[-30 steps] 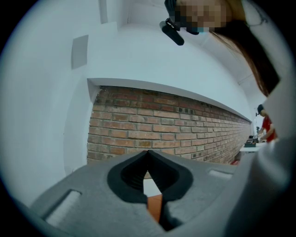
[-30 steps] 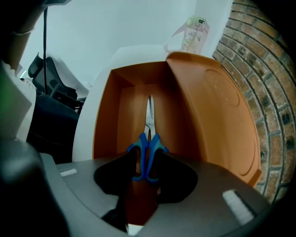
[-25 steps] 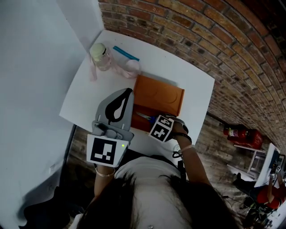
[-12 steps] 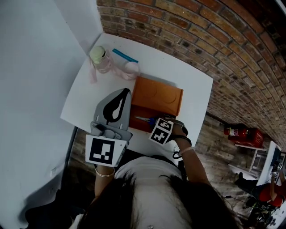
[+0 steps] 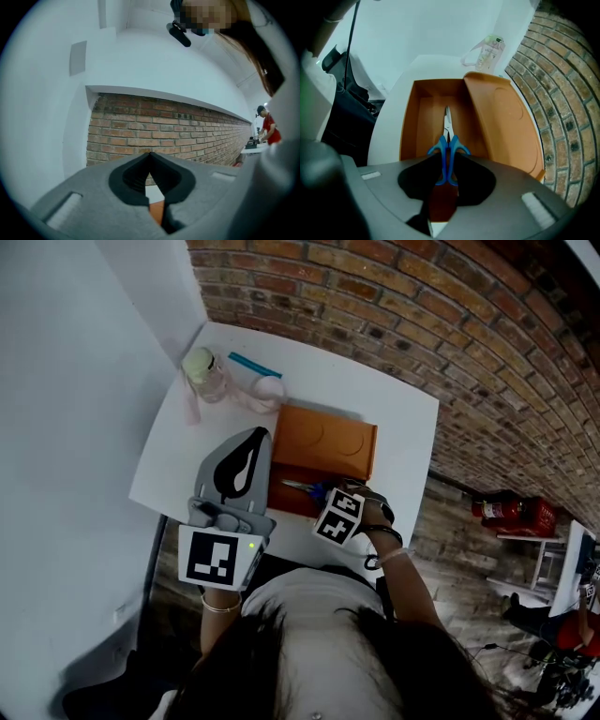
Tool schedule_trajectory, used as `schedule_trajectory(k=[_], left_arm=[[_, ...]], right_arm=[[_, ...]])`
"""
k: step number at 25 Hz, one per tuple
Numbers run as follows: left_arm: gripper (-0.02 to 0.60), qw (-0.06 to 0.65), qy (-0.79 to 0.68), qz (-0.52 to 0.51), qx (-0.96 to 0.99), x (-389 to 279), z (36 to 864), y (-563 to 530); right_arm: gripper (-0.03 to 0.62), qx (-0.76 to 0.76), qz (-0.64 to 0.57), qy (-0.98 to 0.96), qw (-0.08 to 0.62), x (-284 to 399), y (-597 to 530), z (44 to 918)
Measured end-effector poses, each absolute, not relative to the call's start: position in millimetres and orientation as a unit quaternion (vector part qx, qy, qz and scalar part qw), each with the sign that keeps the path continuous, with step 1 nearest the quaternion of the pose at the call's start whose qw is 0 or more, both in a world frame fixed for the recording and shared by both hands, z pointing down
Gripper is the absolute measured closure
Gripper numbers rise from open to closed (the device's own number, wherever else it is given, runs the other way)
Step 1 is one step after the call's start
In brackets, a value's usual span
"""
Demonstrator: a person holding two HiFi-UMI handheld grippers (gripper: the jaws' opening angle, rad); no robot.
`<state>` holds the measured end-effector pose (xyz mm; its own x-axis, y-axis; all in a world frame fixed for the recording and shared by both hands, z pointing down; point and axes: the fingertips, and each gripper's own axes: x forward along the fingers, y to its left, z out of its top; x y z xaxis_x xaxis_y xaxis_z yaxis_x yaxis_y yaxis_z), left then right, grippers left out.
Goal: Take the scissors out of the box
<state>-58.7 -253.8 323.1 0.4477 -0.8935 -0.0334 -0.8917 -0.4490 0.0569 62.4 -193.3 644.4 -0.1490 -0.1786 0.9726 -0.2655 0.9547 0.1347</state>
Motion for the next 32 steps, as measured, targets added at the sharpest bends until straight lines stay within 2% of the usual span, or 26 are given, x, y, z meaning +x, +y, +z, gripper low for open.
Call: schedule_trajectory(k=[18,32], left_arm=[[0.58,-0.007,-0.497,-0.023,0.868,-58.6,307.6,-227.9],[0.58,-0.023,-0.469,-0.019,0.883,-58.5,298.3,-191.3]], right_arm=[[0.499,0.217,0.028,-0.767,0.603,65.1,-184.5,615.8],[0.499,0.308,0.036,-0.775,0.55,68.9,-166.9,581.6]])
